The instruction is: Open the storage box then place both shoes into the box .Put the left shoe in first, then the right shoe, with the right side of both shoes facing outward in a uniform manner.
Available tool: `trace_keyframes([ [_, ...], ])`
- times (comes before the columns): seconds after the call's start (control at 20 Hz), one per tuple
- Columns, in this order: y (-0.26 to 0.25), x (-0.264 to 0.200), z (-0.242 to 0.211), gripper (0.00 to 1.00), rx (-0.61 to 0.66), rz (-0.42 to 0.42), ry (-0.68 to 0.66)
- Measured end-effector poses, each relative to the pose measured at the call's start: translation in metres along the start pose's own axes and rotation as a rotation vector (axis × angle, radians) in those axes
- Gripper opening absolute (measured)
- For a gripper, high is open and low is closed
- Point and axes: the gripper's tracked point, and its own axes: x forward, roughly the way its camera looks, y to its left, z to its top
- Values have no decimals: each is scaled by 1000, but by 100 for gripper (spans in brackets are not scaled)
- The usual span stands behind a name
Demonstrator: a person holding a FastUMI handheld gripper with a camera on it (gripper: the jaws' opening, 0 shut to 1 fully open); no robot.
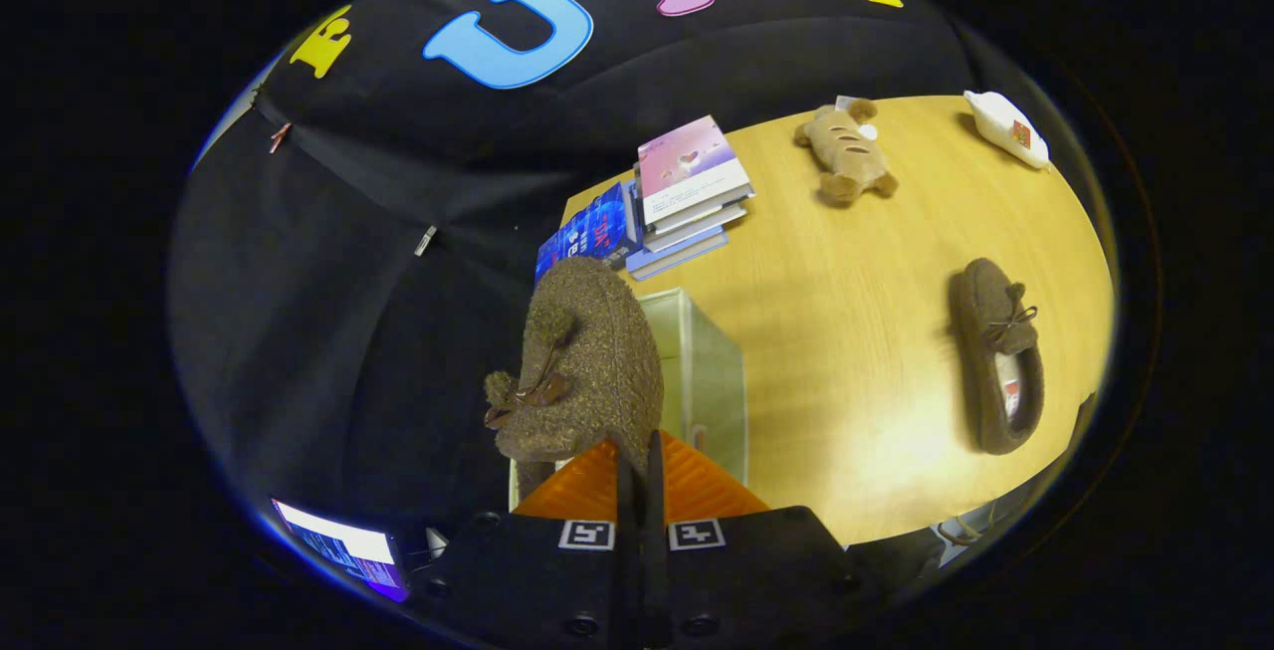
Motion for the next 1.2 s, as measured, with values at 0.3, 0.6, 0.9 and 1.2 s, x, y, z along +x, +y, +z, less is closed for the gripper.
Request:
trace_keyframes([
  [0.3, 30, 52, -26, 5, 67, -33, 36],
  [0.6, 38, 95, -46, 5, 120, -76, 76],
  [0.9, 51, 109, -49, 14, 120, -32, 105],
  [1.2, 64, 103, -50, 93, 113, 49, 154],
])
